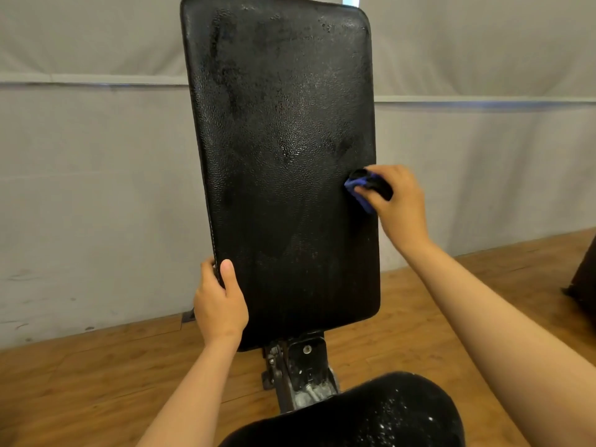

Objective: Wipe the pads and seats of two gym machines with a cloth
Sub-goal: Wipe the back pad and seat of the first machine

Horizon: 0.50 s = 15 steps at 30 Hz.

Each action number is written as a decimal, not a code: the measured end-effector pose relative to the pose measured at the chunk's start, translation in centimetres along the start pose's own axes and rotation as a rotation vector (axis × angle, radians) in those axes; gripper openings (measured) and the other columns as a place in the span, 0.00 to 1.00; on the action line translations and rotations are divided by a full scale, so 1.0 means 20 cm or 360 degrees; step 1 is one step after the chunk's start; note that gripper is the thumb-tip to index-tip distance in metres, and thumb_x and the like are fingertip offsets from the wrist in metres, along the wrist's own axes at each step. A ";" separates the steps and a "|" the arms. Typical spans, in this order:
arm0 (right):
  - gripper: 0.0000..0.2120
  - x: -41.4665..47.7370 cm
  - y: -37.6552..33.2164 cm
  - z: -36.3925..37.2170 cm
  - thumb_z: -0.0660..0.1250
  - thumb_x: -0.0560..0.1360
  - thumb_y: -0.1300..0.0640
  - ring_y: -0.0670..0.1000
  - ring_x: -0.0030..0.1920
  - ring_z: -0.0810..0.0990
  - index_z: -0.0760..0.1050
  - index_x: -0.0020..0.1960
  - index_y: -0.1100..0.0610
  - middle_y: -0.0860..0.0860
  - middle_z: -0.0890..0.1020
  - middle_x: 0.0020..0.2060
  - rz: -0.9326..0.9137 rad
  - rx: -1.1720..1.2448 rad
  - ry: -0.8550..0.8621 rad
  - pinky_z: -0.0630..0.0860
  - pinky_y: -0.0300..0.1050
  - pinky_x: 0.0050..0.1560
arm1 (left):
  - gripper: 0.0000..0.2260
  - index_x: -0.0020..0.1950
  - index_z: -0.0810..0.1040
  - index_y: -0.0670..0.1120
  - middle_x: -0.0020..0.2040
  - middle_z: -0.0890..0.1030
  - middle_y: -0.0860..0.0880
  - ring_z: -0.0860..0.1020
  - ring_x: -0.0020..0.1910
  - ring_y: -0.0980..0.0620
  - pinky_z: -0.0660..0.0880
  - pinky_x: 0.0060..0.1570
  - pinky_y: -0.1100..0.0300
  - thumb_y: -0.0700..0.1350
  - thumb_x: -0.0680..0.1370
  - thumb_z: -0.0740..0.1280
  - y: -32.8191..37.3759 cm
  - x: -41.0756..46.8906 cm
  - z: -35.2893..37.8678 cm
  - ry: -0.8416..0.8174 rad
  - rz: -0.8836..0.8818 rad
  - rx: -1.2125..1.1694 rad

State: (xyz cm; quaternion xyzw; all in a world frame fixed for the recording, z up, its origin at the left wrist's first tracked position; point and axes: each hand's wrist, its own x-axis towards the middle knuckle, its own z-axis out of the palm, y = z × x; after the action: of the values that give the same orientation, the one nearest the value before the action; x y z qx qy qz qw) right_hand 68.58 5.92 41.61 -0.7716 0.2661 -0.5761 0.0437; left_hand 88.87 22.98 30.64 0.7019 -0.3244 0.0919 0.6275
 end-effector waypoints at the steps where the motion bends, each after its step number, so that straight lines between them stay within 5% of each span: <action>1: 0.14 0.05 0.01 -0.02 0.70 0.71 0.57 0.56 0.52 0.75 0.79 0.56 0.59 0.57 0.79 0.48 0.0015 -0.0011 0.0046 0.64 0.36 0.49 | 0.29 0.58 0.73 0.42 0.43 0.77 0.49 0.73 0.37 0.56 0.67 0.33 0.63 0.63 0.76 0.46 0.00 0.00 0.00 0.0001 -0.0001 -0.0002; 9: 0.13 -0.08 0.09 -0.02 0.71 0.72 0.60 0.56 0.52 0.76 0.79 0.56 0.59 0.56 0.79 0.49 0.0164 0.0037 0.0035 0.72 0.47 0.52 | 0.30 0.59 0.73 0.41 0.43 0.78 0.47 0.73 0.37 0.53 0.65 0.32 0.65 0.62 0.76 0.45 -0.02 0.00 0.01 0.0017 0.0006 0.0014; 15: 0.13 -0.46 0.14 -0.04 0.71 0.73 0.58 0.49 0.51 0.74 0.78 0.56 0.54 0.46 0.77 0.47 0.0204 -0.0014 -0.0261 0.66 0.30 0.49 | 0.23 0.59 0.72 0.40 0.43 0.77 0.46 0.71 0.35 0.56 0.63 0.31 0.66 0.57 0.81 0.48 -0.01 0.00 0.00 0.0007 -0.0015 0.0044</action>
State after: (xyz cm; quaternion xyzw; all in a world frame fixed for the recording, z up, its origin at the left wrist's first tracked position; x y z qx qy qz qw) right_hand 64.95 7.92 32.87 -0.7978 0.3128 -0.5058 0.0988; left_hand 88.95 22.90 30.49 0.7117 -0.3184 0.0949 0.6189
